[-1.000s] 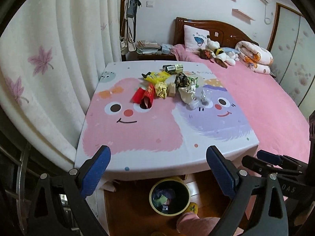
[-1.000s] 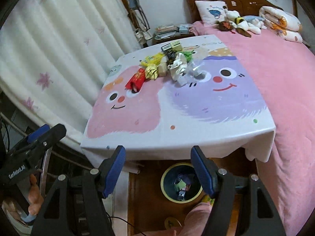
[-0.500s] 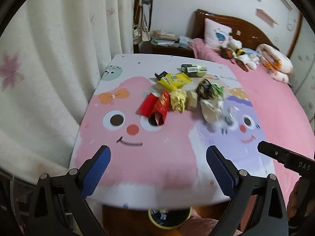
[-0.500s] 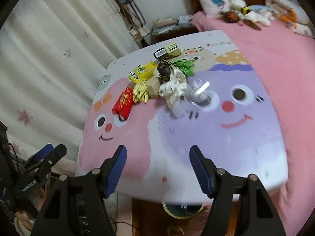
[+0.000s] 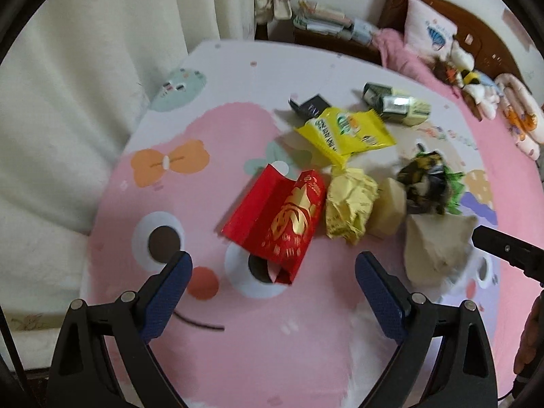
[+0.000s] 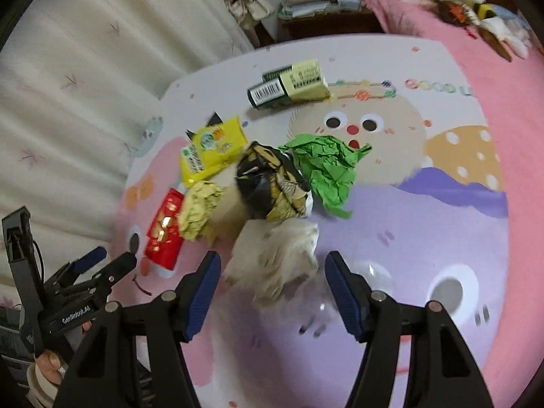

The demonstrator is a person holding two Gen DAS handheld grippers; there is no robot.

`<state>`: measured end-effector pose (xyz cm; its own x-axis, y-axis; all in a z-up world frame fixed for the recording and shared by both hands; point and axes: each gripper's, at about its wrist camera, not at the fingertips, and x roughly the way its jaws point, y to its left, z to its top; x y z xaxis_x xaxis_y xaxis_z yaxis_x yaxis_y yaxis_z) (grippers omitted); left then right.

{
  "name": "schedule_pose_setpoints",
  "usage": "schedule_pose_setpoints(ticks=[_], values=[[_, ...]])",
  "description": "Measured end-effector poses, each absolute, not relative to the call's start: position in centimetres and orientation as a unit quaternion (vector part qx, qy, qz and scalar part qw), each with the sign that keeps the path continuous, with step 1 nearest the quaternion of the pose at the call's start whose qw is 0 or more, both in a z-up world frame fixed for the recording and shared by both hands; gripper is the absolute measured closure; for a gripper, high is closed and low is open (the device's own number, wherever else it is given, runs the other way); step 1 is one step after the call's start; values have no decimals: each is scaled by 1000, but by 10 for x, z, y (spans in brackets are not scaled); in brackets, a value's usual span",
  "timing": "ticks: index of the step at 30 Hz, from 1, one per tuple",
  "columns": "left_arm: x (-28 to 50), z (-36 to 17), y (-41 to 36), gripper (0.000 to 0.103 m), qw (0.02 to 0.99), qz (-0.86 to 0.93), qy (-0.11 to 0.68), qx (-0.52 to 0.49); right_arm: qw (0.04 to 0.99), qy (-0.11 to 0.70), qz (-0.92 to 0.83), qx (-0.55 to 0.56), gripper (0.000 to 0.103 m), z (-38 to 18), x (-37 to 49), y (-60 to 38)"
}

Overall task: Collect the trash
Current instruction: 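Grasp the red packet with the left tool while the right tool grasps crumpled beige paper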

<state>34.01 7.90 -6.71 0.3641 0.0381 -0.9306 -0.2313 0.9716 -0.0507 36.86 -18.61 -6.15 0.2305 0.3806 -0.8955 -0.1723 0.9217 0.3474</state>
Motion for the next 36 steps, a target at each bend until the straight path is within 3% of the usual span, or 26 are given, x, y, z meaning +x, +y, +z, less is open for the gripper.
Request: schedule_pose_setpoints(ticks=[7,11,16,20,22,36], values=[[375,-112,70,15,793,84,601,-57,743,632,205,79,44,-99,386,-177],[386,-132,69,39,774,77,625,-67,730,642,222,79,49,-113,386,-173],[389,-139,66,59,773,78,626,-70,722,643,235,100,54,-120,389,-172],[386,-137,67,87,777,81,619,-79,717,640,248,117,72,-121,389,-173],[379,-135,70,92,778,83,615,-94,715,640,252,123,75,-120,385,-176],[299,-73,67,94,810,84,571,-110,738,597,290,121,79,-66,333,-171]])
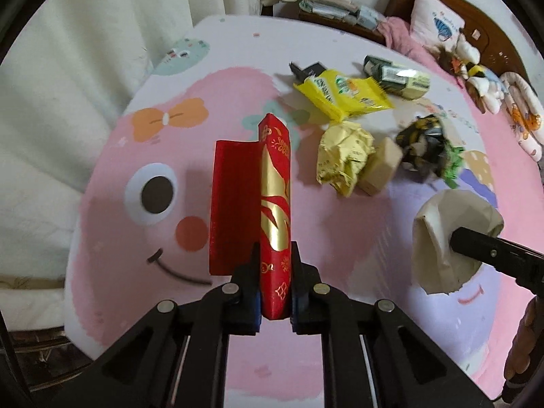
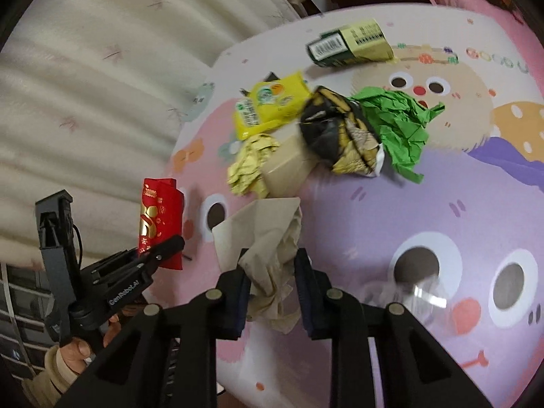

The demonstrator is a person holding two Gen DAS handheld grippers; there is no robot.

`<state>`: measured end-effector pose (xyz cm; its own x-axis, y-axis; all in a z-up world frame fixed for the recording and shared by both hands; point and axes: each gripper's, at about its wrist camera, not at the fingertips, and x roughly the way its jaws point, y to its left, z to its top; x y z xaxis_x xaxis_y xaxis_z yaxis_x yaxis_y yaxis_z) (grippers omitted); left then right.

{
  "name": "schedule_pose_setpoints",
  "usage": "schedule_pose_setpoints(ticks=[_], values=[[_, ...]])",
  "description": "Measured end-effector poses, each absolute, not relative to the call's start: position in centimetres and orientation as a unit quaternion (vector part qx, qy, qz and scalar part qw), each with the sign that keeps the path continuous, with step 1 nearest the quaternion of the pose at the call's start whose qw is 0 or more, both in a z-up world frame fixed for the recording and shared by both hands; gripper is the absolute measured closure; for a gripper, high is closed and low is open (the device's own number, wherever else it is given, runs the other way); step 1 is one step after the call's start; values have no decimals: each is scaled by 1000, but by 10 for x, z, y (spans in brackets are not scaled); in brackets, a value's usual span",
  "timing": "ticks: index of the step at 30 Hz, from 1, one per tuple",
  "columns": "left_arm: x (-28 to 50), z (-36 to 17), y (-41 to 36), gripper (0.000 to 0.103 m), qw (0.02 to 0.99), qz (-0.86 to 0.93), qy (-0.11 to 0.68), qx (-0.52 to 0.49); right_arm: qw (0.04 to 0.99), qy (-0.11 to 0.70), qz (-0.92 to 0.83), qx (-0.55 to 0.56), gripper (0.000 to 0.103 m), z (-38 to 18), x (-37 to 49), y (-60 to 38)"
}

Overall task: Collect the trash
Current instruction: 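Grasp the red packet with the left tool while the right tool grasps crumpled beige paper, then drop the red packet and beige paper into the bin while both tools open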

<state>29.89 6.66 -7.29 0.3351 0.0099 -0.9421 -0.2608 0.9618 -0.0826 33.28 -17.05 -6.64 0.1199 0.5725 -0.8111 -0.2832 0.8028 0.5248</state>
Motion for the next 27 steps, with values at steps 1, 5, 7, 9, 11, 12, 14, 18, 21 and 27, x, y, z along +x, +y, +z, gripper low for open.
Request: schedule_pose_setpoints(ticks=[1,5,7,9,11,12,14,18,21,27], values=[[292,-66,65,94,814,82,565,-109,742,593,291,118,79,-62,328,-169],[262,-35,74,94,829,72,546,-99,756,575,292,112,79,-45,302,-164],[247,-25,74,94,835,67,538,-90,765,566,289,108,79,-37,288,-163],[231,-15,73,94,842,60,531,-77,771,558,287,110,79,-28,275,-159],[215,-7,73,94,848,51,524,-66,779,548,283,110,79,-22,260,-154],[207,-4,73,94,850,45,521,-60,783,544,281,112,79,-17,251,-151],[189,3,75,94,855,33,516,-48,791,535,274,116,79,-10,234,-146],[150,13,82,94,860,10,510,-24,801,526,256,131,79,1,192,-135],[114,16,94,94,862,-6,506,-12,801,527,243,146,79,1,152,-124],[47,5,117,93,858,-34,512,-14,796,545,210,157,79,-18,76,-102]])
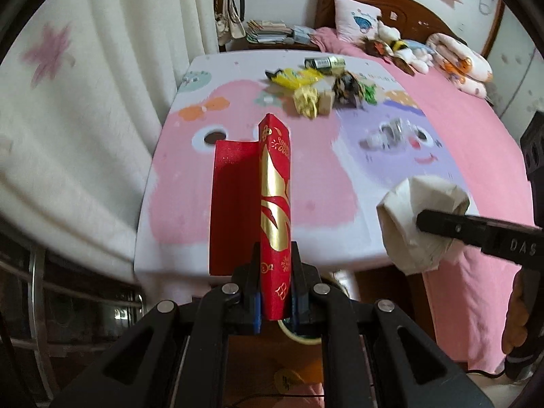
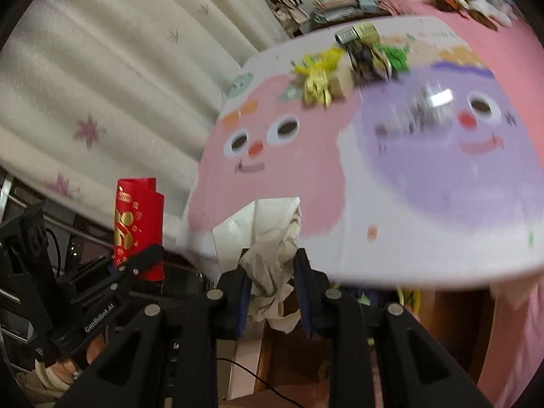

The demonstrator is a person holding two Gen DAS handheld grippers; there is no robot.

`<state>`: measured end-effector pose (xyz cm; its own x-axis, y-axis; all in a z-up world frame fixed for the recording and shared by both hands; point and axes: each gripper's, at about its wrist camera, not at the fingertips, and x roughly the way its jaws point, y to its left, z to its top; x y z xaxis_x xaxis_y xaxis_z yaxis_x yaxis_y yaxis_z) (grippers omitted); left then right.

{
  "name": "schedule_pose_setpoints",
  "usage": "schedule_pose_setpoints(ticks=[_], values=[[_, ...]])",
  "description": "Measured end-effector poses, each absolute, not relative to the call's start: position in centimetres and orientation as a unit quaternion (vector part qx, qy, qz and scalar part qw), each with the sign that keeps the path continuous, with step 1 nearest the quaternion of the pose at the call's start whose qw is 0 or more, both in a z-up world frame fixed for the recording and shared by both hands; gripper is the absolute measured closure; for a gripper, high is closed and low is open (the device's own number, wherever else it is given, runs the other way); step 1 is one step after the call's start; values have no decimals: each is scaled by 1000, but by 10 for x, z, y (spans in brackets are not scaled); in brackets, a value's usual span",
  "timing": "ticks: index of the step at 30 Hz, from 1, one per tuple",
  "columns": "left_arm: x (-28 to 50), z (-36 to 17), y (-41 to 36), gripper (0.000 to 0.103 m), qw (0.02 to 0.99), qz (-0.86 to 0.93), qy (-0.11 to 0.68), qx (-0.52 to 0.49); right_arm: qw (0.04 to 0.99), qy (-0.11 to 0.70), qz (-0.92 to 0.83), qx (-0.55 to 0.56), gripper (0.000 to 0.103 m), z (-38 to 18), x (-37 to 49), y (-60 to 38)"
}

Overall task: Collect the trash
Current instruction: 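Drop the red packet and beige paper into the bin while both tools open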

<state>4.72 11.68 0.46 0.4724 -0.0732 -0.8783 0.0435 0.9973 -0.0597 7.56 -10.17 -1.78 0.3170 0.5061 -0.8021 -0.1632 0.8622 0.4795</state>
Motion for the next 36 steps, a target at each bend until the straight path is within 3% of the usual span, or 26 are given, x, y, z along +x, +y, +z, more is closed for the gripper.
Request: schedule_pose_setpoints(ticks=[10,17,32,36], values=[[-11,-45,115,93,818,-79,568,-36,769,603,155,145,79,-59,13,-94],[-13,-113,83,93,785,-105,609,-49,754,628,119,148,79,-120,-2,-101],[31,-330,33,92,733,-88,671,-75,704,688,55,168,76,-352,21,-142],[37,-366,20,80,730,-82,675,-61,695,697,61,167,72,-392,31,-145]])
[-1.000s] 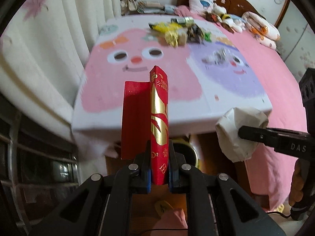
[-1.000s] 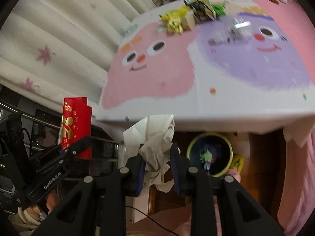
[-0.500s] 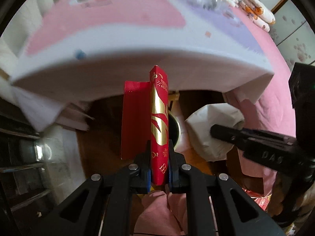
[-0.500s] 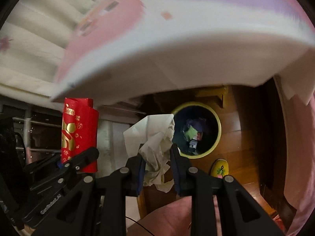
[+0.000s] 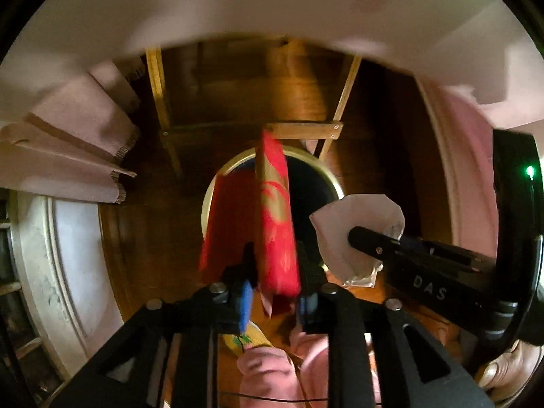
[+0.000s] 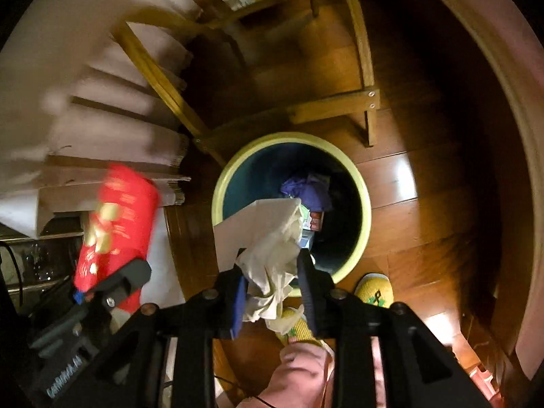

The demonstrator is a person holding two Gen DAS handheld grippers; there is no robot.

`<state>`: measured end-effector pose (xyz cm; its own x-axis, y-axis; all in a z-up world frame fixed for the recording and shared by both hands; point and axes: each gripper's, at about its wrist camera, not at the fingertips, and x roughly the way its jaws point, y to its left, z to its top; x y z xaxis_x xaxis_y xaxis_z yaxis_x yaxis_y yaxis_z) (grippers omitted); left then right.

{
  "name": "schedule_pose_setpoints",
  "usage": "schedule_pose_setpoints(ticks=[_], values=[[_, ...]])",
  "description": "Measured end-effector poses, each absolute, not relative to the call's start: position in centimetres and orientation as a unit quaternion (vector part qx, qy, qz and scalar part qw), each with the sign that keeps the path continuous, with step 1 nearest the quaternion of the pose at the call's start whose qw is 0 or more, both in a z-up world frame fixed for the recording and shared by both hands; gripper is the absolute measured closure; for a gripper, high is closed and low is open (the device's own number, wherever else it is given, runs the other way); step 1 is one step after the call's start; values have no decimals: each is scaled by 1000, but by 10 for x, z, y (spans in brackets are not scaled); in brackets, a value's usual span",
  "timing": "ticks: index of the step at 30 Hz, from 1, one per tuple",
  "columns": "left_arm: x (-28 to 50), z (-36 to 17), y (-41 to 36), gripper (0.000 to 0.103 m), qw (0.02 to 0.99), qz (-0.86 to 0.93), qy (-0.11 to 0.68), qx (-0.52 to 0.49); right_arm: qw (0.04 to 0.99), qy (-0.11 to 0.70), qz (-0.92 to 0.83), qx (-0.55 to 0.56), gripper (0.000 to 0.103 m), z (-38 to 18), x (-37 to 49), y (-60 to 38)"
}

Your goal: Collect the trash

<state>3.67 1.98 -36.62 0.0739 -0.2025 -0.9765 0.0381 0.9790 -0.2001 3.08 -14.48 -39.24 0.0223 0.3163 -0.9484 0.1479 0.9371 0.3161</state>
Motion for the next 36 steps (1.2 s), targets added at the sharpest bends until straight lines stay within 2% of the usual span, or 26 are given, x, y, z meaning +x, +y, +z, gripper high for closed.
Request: schedule_pose_setpoints(ticks=[3,4,6,8,12,13,14,22,36], values=[[40,-382,17,55,728,-76,679,-58,687,706,56,162,71,-414,38,-146],[40,-383,16,43,729,-73,678,-60,684,709,56,166,71,-419,41,-147],[45,-380,23,34,733,-64,673,-68,677,715,51,170,70,-427,44,-148],[46,-374,33,18,738,-53,669,-72,680,712,51,170,63,-429,47,-146],[45,-356,50,15,754,-29,652,-78,687,706,62,164,53,-416,50,-139],[44,-349,53,11,758,-22,647,-75,688,705,66,158,45,-412,50,-135],[44,-342,56,7,762,-15,643,-73,689,705,69,154,41,-409,52,-133],[31,-265,71,1,782,7,619,-72,706,685,88,157,41,-344,43,-126],[-2,-92,84,1,829,-28,554,-75,773,602,111,166,41,-147,0,-136]])
